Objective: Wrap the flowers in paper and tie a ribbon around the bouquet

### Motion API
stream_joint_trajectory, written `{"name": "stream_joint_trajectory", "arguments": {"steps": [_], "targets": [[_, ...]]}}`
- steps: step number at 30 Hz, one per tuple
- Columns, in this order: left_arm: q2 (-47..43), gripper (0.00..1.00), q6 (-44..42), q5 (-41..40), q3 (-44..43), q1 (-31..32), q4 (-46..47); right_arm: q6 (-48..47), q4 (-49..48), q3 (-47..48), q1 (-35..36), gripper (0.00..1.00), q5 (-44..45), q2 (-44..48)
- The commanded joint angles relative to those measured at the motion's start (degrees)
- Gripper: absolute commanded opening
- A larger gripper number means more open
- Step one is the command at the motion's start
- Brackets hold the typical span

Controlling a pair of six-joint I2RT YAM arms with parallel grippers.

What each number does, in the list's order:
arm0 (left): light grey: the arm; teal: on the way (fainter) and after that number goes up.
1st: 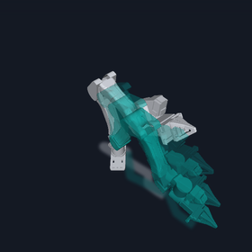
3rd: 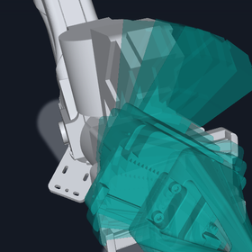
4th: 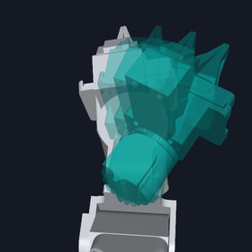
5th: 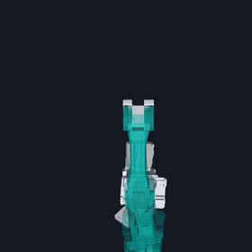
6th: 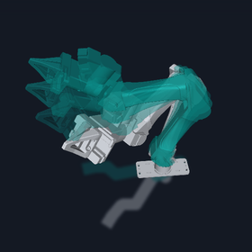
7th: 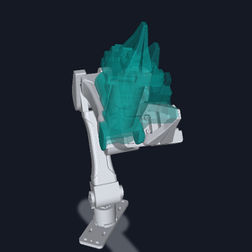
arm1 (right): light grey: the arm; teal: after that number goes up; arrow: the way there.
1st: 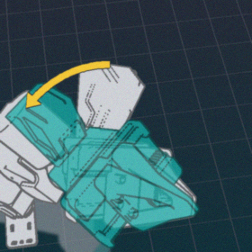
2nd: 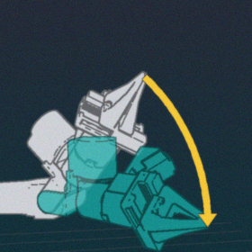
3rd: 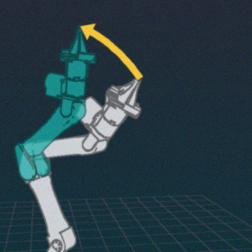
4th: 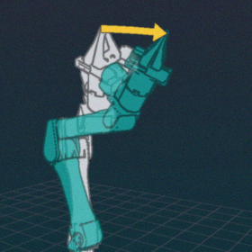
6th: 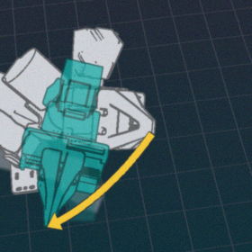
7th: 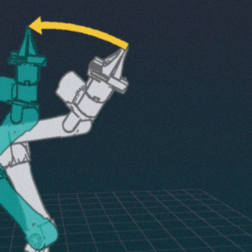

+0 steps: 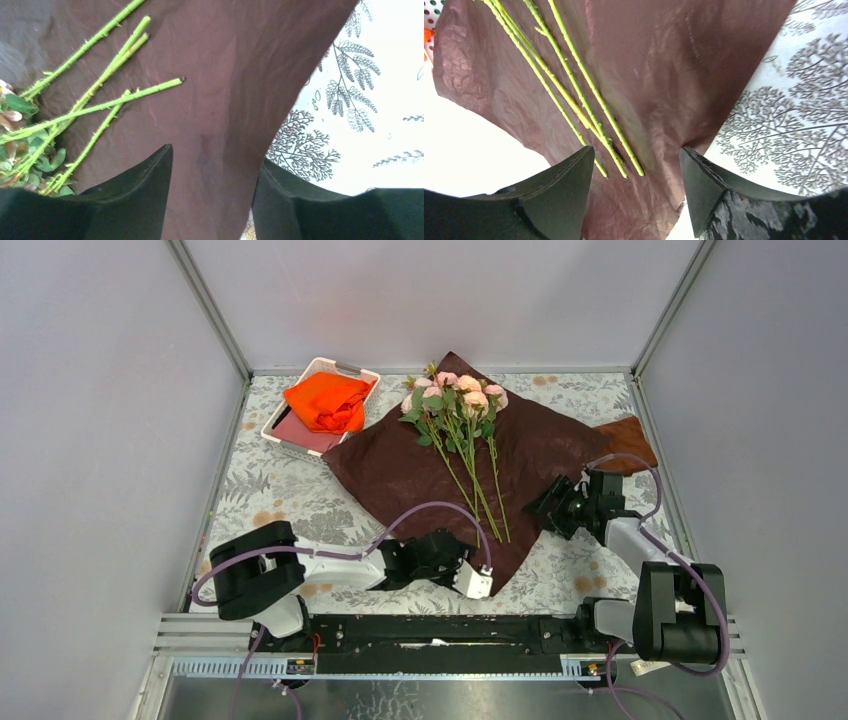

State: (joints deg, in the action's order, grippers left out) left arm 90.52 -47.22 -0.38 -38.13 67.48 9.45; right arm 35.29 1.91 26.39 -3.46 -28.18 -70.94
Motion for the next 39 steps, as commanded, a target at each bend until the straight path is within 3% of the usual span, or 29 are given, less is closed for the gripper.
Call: {"name": "stream_joint_trajectory", "arguments": {"steps": [1, 7, 12, 16, 18, 23, 27, 31, 39], "targets": [[-0.66, 0.52, 3.43, -0.27, -0.27, 0.02, -2.27, -0.15, 4.34, 0.60, 2.31, 0.70, -1.55, 1.96], [-1.70, 0.01, 9.91, 6.22, -2.58, -0.72, -8.29, -6.13, 14.64, 6.82, 2.80, 0.71, 1.93, 5.48], [-3.18, 0.00, 17.12, 13.78, -5.42, -5.50, -12.09, -13.40, 20.75, 15.71, 3.08, 0.72, 1.36, 7.78], [-4.89, 0.00, 23.13, 21.83, -7.18, -12.14, -12.87, -11.79, 13.78, 17.10, 3.11, 0.70, -1.20, 5.28], [-5.31, 0.00, 25.10, 24.91, -7.24, -14.79, -12.35, -10.60, 10.22, 17.85, 4.43, 0.67, -1.60, 1.12], [-3.88, 0.00, 32.40, 35.71, -8.45, -22.88, -10.85, -15.89, 15.66, 26.39, 8.66, 0.67, 1.37, -13.60], [-1.48, 0.00, 35.02, 37.42, -8.23, -26.60, -7.76, -16.81, 14.24, 30.28, 13.42, 0.65, 4.98, -22.56], [0.62, 0.00, 39.28, 39.92, -8.83, -29.39, -5.67, -15.30, 10.05, 33.05, 15.99, 0.51, 7.29, -28.62], [2.76, 0.00, 42.29, 41.43, -8.28, -32.24, -4.64, -11.68, 5.10, 36.53, 21.85, 0.24, 1.51, -36.14]]}}
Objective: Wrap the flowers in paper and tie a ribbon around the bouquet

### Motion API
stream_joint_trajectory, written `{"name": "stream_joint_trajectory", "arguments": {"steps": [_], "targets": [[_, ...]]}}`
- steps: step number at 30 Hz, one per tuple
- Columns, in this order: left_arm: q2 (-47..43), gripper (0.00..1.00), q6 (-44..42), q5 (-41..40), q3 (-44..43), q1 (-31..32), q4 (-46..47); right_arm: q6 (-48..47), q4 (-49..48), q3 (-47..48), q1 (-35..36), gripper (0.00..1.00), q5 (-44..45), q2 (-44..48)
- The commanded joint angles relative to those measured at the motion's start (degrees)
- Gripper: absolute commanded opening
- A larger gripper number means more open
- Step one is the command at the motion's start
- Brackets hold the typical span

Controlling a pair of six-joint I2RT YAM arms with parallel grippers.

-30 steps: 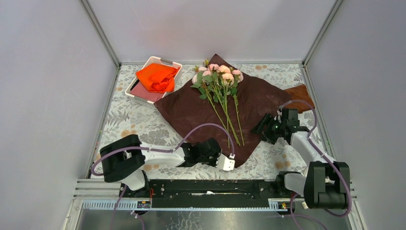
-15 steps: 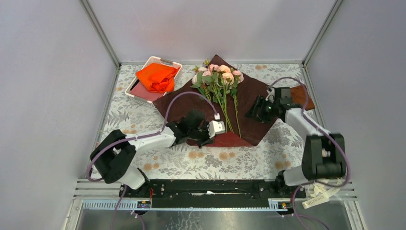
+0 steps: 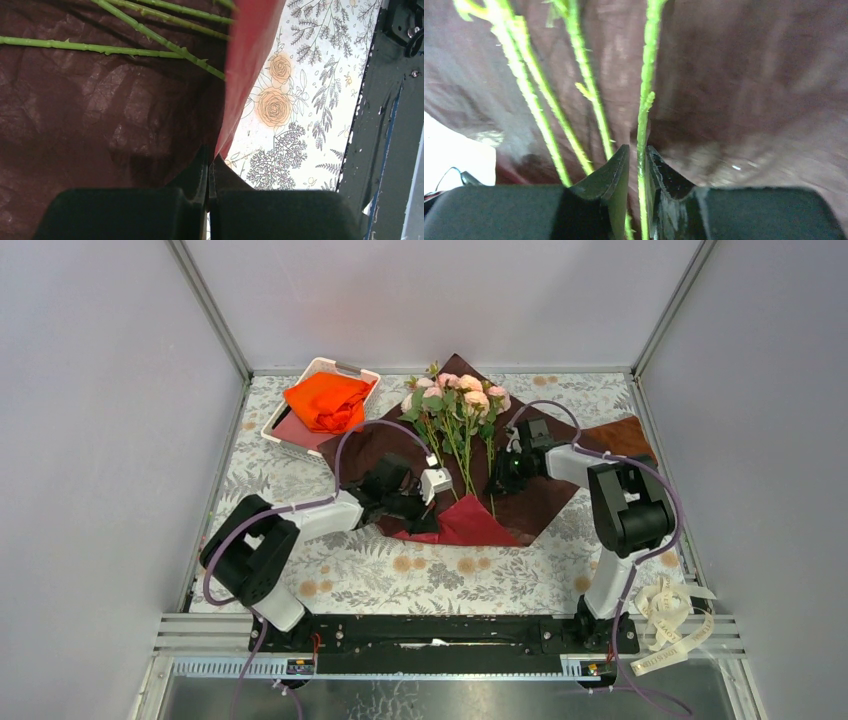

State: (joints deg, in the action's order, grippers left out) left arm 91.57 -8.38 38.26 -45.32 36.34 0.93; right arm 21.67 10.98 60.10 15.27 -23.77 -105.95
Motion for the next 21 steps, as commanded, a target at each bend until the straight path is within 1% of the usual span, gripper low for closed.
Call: {"name": "stream_joint_trajectory", "arguments": {"steps": [1, 4, 6, 7, 8, 11, 12, 14, 15, 17, 21], "targets": [[2.25, 0.00, 4.21, 3.03, -1.29, -1.50, 3.86, 2.80, -4.84, 2.72, 3.52, 0.24, -3.82, -0.88], [3.33, 0.00, 5.24, 3.73, -1.37, -2.86, 3.79, 3.37, -5.23, 2.85, 4.69, 0.25, -4.96, 0.91], [3.64, 0.00, 5.64, 3.98, -0.83, -3.98, 4.34, 1.19, -2.03, 4.07, 5.10, 0.30, -5.75, 1.92], [3.68, 0.00, 5.70, 4.05, -0.49, -4.53, 4.49, -0.37, 1.50, 5.05, 5.12, 0.35, -6.18, 2.46], [3.75, 0.00, 5.38, 4.10, -0.28, -4.93, 4.48, -1.76, 2.99, 5.41, 5.12, 0.40, -5.87, 3.44], [3.71, 0.00, 5.14, 4.18, 0.84, -5.84, 5.28, -4.84, 8.48, 4.63, 4.83, 0.61, -1.03, 8.33], [3.97, 0.00, 5.46, 4.26, 1.00, -6.03, 5.73, -5.41, 9.47, 4.01, 4.78, 0.66, 0.99, 10.41], [4.81, 0.00, 6.14, 4.80, 0.70, -6.59, 5.81, -6.37, 10.11, 2.38, 4.77, 0.73, 2.57, 14.16], [5.23, 0.00, 6.31, 5.03, 0.38, -6.81, 5.61, -7.06, 9.74, 1.01, 4.84, 0.76, 1.62, 15.91], [5.71, 0.00, 6.55, 5.21, 0.29, -7.34, 5.58, -8.44, 6.79, -2.84, 4.86, 0.83, -2.94, 19.77], [5.93, 0.00, 6.62, 6.02, 1.09, -7.90, 5.87, -9.44, -2.16, -12.73, 5.22, 0.87, -16.09, 29.64]]}}
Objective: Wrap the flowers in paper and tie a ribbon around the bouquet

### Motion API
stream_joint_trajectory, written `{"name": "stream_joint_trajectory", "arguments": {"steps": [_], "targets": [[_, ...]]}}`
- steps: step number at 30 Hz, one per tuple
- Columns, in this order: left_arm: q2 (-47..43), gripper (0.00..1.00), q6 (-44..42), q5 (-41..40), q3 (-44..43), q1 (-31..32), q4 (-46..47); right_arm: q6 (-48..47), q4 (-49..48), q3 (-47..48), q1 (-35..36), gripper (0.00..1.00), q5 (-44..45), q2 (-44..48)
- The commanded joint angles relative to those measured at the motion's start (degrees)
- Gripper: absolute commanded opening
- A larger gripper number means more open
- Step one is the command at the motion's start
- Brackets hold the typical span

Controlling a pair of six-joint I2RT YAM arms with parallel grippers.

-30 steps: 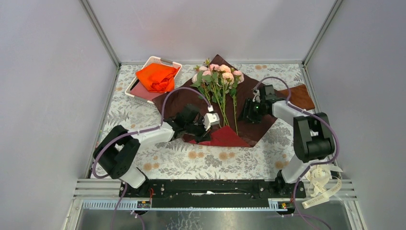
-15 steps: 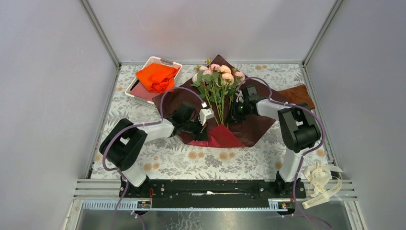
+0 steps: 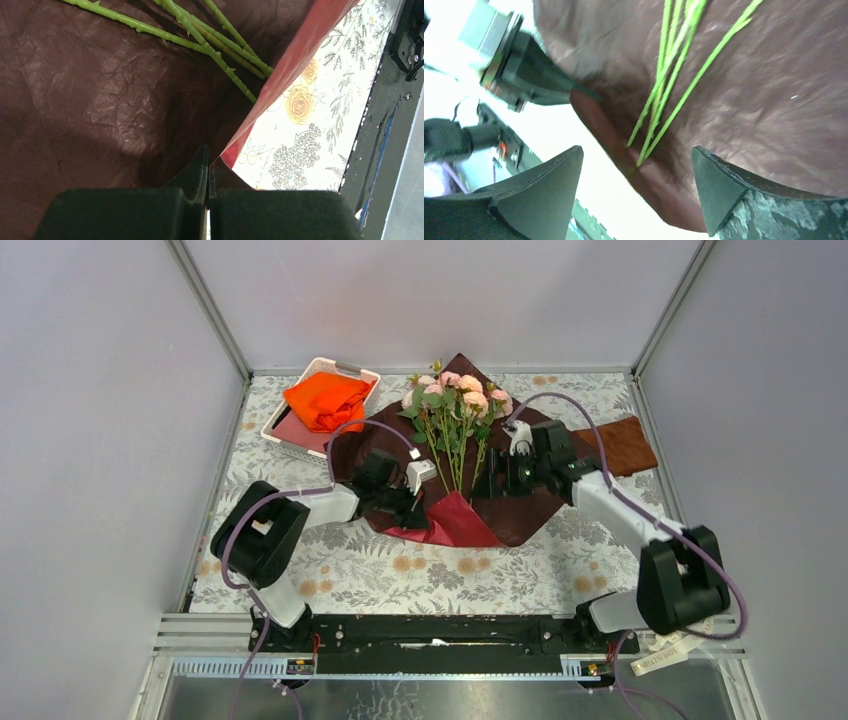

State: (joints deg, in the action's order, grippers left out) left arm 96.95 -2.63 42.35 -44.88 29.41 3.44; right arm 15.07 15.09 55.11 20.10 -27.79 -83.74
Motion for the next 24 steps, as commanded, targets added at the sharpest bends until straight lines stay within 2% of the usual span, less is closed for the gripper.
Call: {"name": "stream_joint_trajectory", "arguments": {"steps": [1, 3, 6, 11, 14, 16, 18, 21, 22, 23, 24], "targets": [[0.60, 0.00, 0.88, 2.01, 0.60, -1.08, 3.34, -2.60, -8.55, -9.55, 0.85, 0.88, -14.66, 9.31], [0.61, 0.00, 0.78, 1.97, 0.43, -1.40, 3.33, -2.65, -11.02, -12.81, 1.89, 0.89, -15.07, 12.38], [0.69, 0.00, 0.68, 1.89, 0.57, -1.92, 3.43, -1.58, -11.74, -16.68, 2.72, 0.90, -8.46, 13.47], [1.04, 0.00, 0.46, 1.75, 0.77, -2.24, 3.42, -0.53, -17.69, -19.79, 4.76, 0.94, -3.54, 8.53], [0.92, 0.00, 0.44, 1.46, 0.85, -2.46, 3.42, -0.95, -19.64, -20.08, 5.42, 0.89, -4.61, 5.38], [0.86, 0.00, 0.37, 1.27, 0.93, -2.72, 3.29, -0.50, -21.20, -20.86, 5.54, 0.74, -5.57, 4.52], [0.81, 0.00, -0.08, 0.91, 0.85, -2.98, 2.97, -0.48, -21.29, -21.15, 5.54, 0.47, -5.16, 4.10], [0.35, 0.00, -0.23, -0.78, -0.04, -3.64, 1.83, -0.82, -20.26, -20.16, 5.48, 0.20, -3.33, 3.24], [-0.11, 0.04, -0.65, -0.48, -1.00, -4.06, 0.86, -1.24, -19.54, -19.21, 5.48, 0.11, -2.27, 2.77], [-0.53, 0.23, -1.94, -0.06, -2.23, -4.36, -1.44, -1.50, -18.90, -18.38, 5.48, 0.03, -1.14, 2.12], [-1.00, 0.41, -4.66, 0.08, -4.34, -4.44, -5.36, -1.78, -17.67, -17.50, 5.41, 0.00, -0.19, 1.45]]}}
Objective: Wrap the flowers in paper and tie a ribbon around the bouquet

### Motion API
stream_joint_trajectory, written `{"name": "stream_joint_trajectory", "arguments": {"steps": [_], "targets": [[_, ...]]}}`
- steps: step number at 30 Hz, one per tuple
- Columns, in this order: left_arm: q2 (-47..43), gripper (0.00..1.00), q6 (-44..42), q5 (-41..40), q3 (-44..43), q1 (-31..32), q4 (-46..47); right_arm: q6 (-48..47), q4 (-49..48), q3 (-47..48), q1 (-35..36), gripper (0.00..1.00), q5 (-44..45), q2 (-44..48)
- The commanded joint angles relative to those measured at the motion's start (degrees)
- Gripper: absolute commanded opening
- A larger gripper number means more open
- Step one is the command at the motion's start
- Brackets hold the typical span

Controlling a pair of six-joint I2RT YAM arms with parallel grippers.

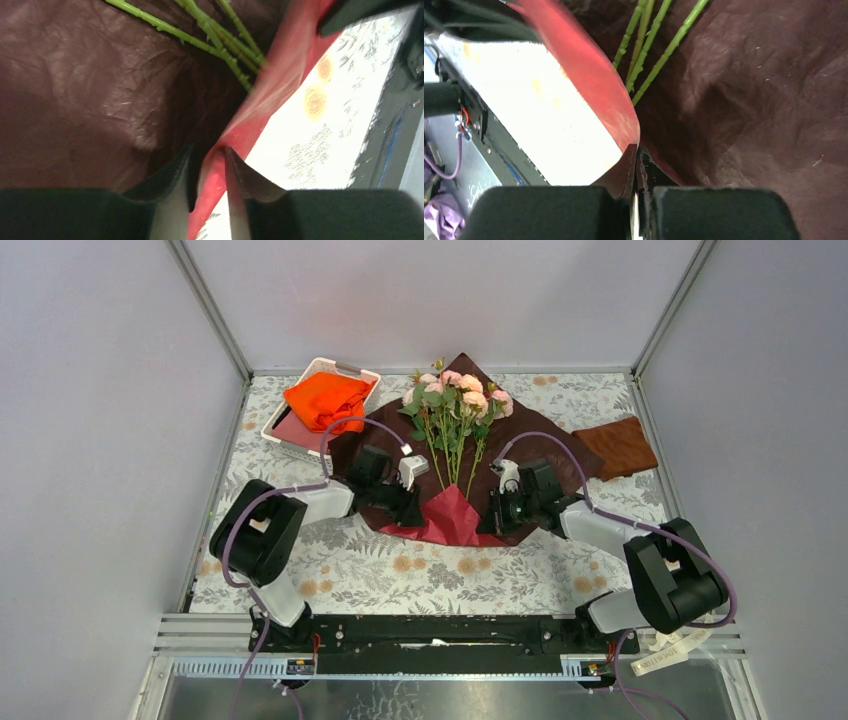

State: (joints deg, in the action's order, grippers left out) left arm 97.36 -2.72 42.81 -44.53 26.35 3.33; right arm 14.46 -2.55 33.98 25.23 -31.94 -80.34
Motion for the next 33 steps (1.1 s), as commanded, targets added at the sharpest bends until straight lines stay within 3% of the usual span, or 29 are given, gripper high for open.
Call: {"name": "stream_joint_trajectory", "arguments": {"steps": [1, 8, 16, 20, 24, 28, 30, 33], "targets": [[-1.88, 0.48, -7.32, -0.98, -6.60, -1.39, -9.35, -1.47, 0.97, 4.62, 0.24, 0.00, 4.45, -2.69], [-6.06, 0.65, -15.25, -9.72, -8.01, -1.82, -21.96, -1.00, 1.31, 7.63, 0.10, 0.00, 5.60, -4.89], [-17.96, 0.68, -19.73, -14.95, -9.92, -1.74, -30.10, 0.12, 4.01, 9.95, -0.81, 0.00, 8.25, -5.89], [-21.37, 0.54, -24.50, -11.14, -10.55, -0.51, -35.11, 1.15, 4.52, 11.10, -1.60, 0.00, 8.92, -7.21], [-18.52, 0.44, -25.25, -11.75, -11.74, 6.51, -35.34, 1.67, 4.81, 11.71, -2.04, 0.00, 9.99, -7.97], [-10.74, 0.40, -17.53, -11.94, -13.18, 9.90, -25.83, 2.88, 3.23, 11.65, -2.53, 0.00, 9.99, -8.91], [-5.71, 0.29, -9.92, -12.98, -13.80, 9.87, -18.43, 2.95, 3.16, 12.16, -2.56, 0.00, 9.03, -10.27], [0.24, 0.25, -3.10, -11.16, -14.12, 9.95, -10.66, 3.42, 3.16, 13.14, -2.56, 0.00, 9.08, -12.21]]}}
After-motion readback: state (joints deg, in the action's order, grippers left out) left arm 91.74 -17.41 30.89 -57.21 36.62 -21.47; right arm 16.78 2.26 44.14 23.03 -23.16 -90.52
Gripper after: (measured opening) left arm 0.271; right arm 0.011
